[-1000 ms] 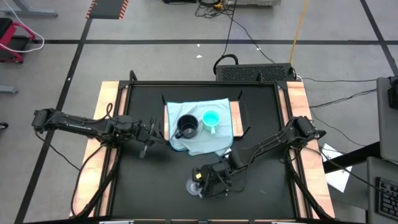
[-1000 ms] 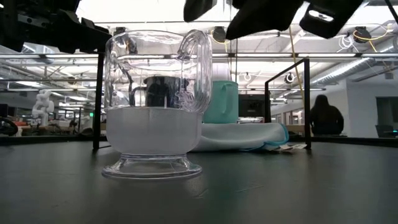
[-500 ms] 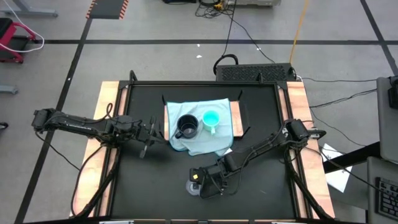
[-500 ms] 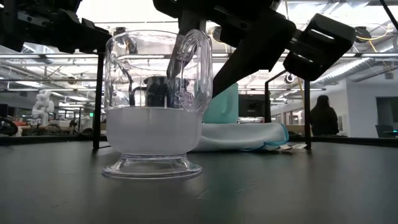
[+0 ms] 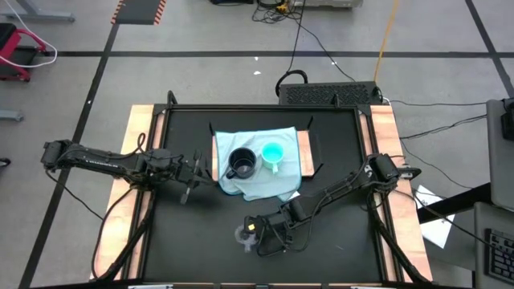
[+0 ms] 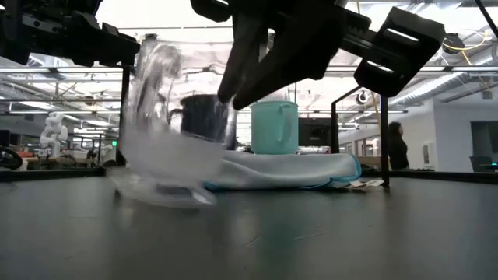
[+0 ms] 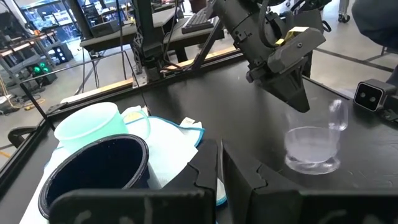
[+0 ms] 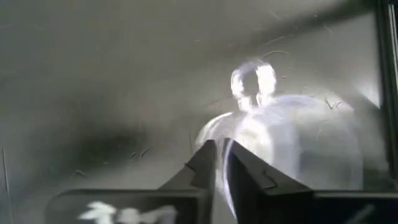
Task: Stack small to large cups/mugs on shelf
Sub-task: Put the transparent mug on the microfiber cloth on the shelf
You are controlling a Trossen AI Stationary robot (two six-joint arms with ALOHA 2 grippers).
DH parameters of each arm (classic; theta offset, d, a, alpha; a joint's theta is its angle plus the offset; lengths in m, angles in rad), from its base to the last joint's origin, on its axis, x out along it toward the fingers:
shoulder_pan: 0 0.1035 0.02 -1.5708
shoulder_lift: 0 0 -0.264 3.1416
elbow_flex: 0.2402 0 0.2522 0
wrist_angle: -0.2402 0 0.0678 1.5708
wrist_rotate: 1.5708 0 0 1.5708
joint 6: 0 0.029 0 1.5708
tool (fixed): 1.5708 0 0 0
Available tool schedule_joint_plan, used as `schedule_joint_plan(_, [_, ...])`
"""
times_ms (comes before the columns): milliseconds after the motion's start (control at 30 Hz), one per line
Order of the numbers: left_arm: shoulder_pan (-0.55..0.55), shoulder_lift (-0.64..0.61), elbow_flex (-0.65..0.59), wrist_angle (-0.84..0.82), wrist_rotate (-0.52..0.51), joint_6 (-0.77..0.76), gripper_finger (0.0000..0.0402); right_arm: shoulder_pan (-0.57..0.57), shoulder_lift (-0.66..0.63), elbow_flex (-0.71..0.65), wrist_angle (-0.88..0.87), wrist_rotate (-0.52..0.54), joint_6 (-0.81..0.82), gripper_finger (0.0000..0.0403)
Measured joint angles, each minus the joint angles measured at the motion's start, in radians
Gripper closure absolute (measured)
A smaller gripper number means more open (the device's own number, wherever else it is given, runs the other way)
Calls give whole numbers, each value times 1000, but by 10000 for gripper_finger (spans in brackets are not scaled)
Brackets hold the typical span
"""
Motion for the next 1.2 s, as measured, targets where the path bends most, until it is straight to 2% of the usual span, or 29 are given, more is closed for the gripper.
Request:
schedule_joint_plan(100, [0,0,0,0,0,0,378,0,0,0,1,0,0,398])
schedule_joint_plan(400, [0,0,0,0,0,-2,378,0,-23,0,-36,4,38,401])
schedule_joint_plan(833, [0,0,0,-26,0,25,378,-5,-301,-1,-179,6,203,402])
schedule_joint_plan(1000, [0,0,0,-28,0,27,378,-9,-399,-69,-171,5,219,402])
schedule_joint_plan(1200, [0,0,0,-31,0,28,378,-5,-539,-245,-94,6,312,402])
